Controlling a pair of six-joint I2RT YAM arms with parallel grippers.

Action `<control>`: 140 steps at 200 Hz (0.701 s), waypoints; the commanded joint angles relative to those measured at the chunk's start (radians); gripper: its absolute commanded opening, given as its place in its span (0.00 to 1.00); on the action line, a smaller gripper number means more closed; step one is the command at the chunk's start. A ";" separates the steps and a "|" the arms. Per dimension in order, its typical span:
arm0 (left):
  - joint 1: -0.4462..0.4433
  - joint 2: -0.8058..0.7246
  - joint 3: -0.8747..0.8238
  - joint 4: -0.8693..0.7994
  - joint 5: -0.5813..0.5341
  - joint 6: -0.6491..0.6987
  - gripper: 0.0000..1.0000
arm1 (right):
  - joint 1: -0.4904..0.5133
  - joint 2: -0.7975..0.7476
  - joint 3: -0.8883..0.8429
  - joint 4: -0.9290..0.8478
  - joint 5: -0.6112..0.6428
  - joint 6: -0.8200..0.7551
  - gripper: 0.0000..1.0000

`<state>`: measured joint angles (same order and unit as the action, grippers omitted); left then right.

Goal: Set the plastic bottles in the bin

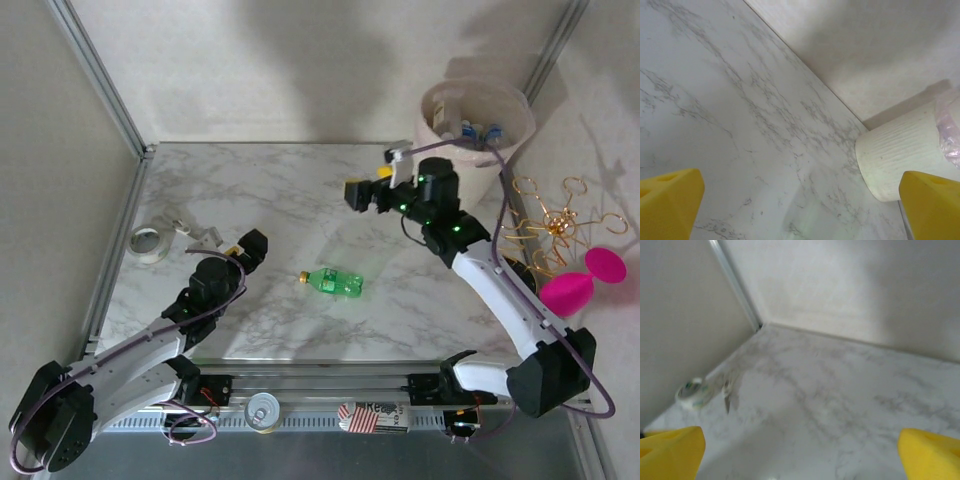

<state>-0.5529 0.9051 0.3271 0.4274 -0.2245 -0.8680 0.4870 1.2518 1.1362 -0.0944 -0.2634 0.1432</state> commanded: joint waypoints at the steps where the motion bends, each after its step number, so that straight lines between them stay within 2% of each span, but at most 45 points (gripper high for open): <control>1: 0.027 -0.041 0.002 -0.056 -0.010 0.003 1.00 | 0.088 0.042 -0.041 -0.080 0.066 -0.103 0.99; 56: 0.125 -0.164 -0.023 -0.168 -0.005 0.005 1.00 | 0.296 0.226 -0.016 -0.261 0.211 -0.225 0.99; 102: 0.236 -0.250 -0.066 -0.206 0.052 -0.039 1.00 | 0.352 0.387 0.094 -0.427 0.280 -0.280 0.99; 140: 0.293 -0.277 -0.097 -0.197 0.096 -0.080 1.00 | 0.408 0.478 0.112 -0.485 0.341 -0.326 0.99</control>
<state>-0.2886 0.6464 0.2565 0.2363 -0.1772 -0.9112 0.8558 1.6833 1.2232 -0.4973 0.0097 -0.1284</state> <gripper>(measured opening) 0.996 0.987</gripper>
